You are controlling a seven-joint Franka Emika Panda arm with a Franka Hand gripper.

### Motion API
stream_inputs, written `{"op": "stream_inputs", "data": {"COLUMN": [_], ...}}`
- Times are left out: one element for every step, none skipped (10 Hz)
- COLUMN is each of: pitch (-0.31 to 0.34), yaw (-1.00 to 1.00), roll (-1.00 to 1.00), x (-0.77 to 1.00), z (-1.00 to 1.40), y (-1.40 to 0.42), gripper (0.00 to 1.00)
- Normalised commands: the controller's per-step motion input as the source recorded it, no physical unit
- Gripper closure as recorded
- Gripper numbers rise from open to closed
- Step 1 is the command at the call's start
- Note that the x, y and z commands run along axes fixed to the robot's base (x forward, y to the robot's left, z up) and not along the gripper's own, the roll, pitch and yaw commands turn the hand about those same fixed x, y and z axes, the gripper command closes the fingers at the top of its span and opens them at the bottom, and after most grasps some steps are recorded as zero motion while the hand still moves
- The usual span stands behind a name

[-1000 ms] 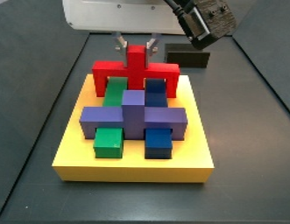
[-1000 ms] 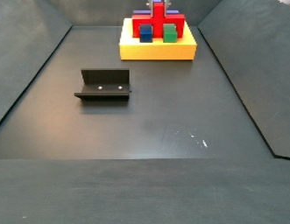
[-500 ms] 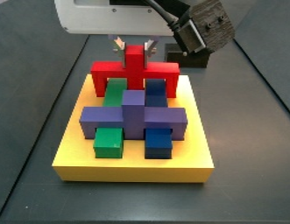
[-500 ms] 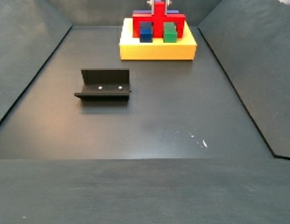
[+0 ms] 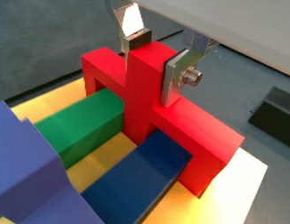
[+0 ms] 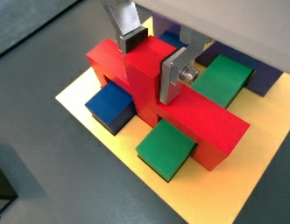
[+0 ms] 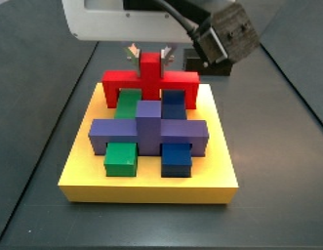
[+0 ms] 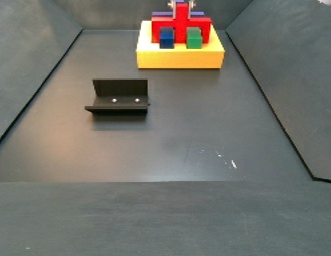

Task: Pick up the red object. Move up. Move to above the board. Insert the red object.
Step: Insert the red object.

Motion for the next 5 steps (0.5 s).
{"op": "stream_inputs", "data": {"pitch": [-0.101,-0.081,-0.100,-0.097,0.000], "yaw": [0.00,0.00,0.00,0.00,0.00], "roll": [0.18,0.12,0.07,0.03,0.02], "x": [0.00,0.00,0.00,0.00,0.00], "z": [-0.53,-0.60,-0.57,-0.54,0.00], "y": [0.04,0.04,0.00,0.01,0.00], "gripper": [1.00,1.00,1.00,1.00,1.00]}}
